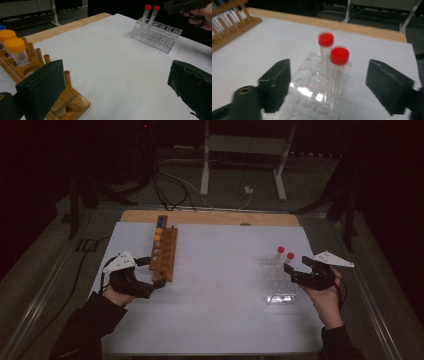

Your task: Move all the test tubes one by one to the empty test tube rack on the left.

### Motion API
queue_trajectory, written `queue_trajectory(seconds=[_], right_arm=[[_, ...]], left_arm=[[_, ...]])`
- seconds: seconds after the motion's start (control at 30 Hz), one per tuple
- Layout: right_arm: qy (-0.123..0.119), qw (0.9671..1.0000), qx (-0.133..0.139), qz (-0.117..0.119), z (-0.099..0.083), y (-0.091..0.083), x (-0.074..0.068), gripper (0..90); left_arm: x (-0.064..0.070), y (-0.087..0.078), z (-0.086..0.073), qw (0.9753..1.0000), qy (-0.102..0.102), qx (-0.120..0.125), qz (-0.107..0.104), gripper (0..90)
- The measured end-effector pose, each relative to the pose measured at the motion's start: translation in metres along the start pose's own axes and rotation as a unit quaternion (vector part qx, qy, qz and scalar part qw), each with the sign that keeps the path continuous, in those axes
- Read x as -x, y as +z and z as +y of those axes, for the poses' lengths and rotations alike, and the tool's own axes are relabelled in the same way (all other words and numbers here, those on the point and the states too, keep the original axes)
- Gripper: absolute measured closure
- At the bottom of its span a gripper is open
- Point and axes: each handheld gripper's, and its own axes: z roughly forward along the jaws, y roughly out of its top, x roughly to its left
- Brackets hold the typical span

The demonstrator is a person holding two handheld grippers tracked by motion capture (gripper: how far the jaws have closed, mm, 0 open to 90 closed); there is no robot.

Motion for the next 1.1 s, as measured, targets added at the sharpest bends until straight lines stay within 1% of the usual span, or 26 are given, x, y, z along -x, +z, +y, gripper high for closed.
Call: queue_trajectory(seconds=[0.07, 0.1, 0.13, 0.17, 0.23, 0.37, 0.43, 0.57, 0.6, 0.7, 0.77, 0.87, 1.0, 1.1], right_arm=[[0.002, 0.9999, -0.011, -0.004, -0.004, 0.005, 0.003, 30.4], [0.002, 0.9999, -0.014, -0.005, -0.006, 0.007, 0.004, 34.9], [0.004, 0.9998, -0.016, -0.008, -0.007, 0.01, 0.006, 39.2], [0.005, 0.9997, -0.021, -0.006, -0.009, 0.013, 0.007, 42.1], [0.005, 0.9994, -0.031, -0.013, -0.011, 0.018, 0.01, 48.4], [0.009, 0.999, -0.042, -0.015, -0.014, 0.026, 0.013, 55.8], [0.009, 0.9989, -0.044, -0.011, -0.014, 0.028, 0.014, 58.2], [0.005, 0.9987, -0.05, 0.0, -0.013, 0.033, 0.012, 67.5], [0.003, 0.9987, -0.051, 0.0, -0.012, 0.034, 0.011, 68.5], [-0.007, 0.9983, -0.057, -0.011, -0.012, 0.036, 0.01, 73.3], [-0.008, 0.9982, -0.059, -0.01, -0.012, 0.037, 0.011, 74.2], [-0.009, 0.9981, -0.059, -0.017, -0.011, 0.036, 0.01, 74.8], [-0.017, 0.9981, -0.055, -0.022, -0.008, 0.033, 0.008, 75.0], [-0.02, 0.9986, -0.044, -0.022, -0.003, 0.027, 0.008, 75.0]], left_arm=[[0.0, 0.0, -0.001, 1.0, 0.0, -0.001, 0.005, 1.8], [-0.001, 0.0, -0.001, 1.0, -0.001, 0.0, 0.002, 1.8], [-0.001, -0.001, -0.001, 1.0, -0.001, 0.0, 0.004, 1.8], [-0.001, 0.0, -0.001, 1.0, 0.0, 0.001, 0.004, 1.8], [-0.001, 0.0, -0.002, 1.0, -0.001, 0.0, 0.005, 1.8], [-0.001, 0.001, -0.002, 1.0, 0.001, -0.001, 0.003, 1.8], [-0.001, 0.001, -0.002, 1.0, 0.002, -0.002, 0.003, 1.8], [-0.001, 0.002, -0.003, 1.0, 0.003, -0.006, 0.004, 1.8], [-0.001, 0.002, -0.003, 1.0, 0.003, -0.005, 0.005, 1.9], [-0.002, 0.001, -0.003, 1.0, 0.003, -0.006, 0.006, 1.9], [-0.002, 0.001, -0.003, 1.0, 0.001, -0.006, 0.004, 1.9], [-0.003, 0.001, -0.003, 1.0, 0.001, -0.007, 0.006, 1.9], [-0.003, 0.001, -0.003, 1.0, 0.0, -0.007, 0.003, 1.9], [-0.003, 0.001, -0.003, 1.0, 0.0, -0.007, 0.004, 1.9]])
